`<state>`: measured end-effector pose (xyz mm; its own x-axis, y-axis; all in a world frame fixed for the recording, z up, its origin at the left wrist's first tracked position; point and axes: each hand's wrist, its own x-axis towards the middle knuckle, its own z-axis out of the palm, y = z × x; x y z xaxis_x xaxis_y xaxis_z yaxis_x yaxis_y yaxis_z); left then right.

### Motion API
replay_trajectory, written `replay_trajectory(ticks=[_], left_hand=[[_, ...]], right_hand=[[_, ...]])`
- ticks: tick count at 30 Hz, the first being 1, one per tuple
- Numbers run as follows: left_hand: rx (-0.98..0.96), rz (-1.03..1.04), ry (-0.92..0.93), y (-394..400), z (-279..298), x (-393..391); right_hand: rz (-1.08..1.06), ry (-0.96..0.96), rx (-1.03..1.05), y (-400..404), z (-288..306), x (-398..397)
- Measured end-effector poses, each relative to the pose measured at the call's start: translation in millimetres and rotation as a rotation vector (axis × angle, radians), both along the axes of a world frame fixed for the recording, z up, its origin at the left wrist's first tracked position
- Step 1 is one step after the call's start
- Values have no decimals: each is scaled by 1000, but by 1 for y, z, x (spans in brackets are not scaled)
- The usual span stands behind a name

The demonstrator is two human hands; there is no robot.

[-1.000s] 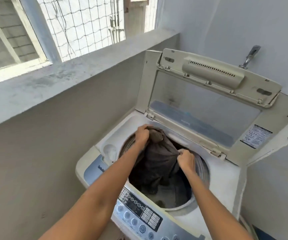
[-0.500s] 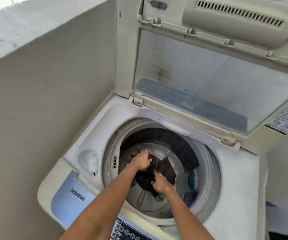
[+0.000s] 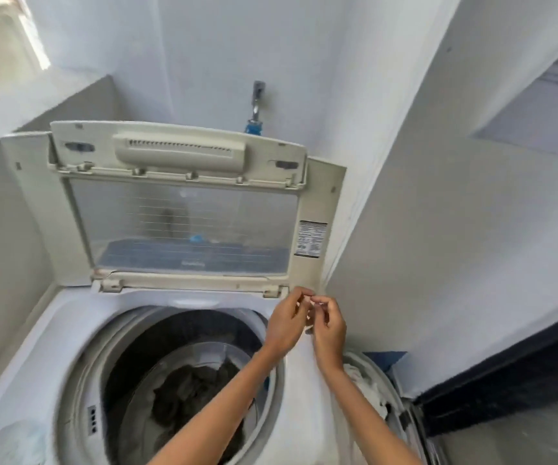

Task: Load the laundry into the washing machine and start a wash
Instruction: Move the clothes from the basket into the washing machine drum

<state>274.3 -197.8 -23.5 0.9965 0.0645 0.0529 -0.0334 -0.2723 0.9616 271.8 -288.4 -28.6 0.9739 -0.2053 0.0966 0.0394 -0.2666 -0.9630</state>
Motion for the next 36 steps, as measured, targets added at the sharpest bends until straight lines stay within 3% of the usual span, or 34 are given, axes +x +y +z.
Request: replay_trajectory(ticks=[3,7,13,15,22,25,31,36], left_hand=[[26,-86,12,-69,9,9],[158,-174,161,-156,-22,16],[305,-203,630,-228,-152,21],[305,-151,748,-236,-201,15],[244,14,846,-238,-306,13],[176,128,822,-234,-329,11],[132,151,854,-228,-310,-4],[107,57,820,-226,-289,10]], right_hand=[[-147,-27,91,-65,4,4],[-185,122,43,-150,-36,2],[68,769,-93,-234,-170,10],[124,880,-191,-249,-217,9],[34,1010,-499,-285,-332,23],[43,1021,-484,-292,-359,29],[70,894,-331,-279,-328,20],[406,1023,-327,-264,-338,23]])
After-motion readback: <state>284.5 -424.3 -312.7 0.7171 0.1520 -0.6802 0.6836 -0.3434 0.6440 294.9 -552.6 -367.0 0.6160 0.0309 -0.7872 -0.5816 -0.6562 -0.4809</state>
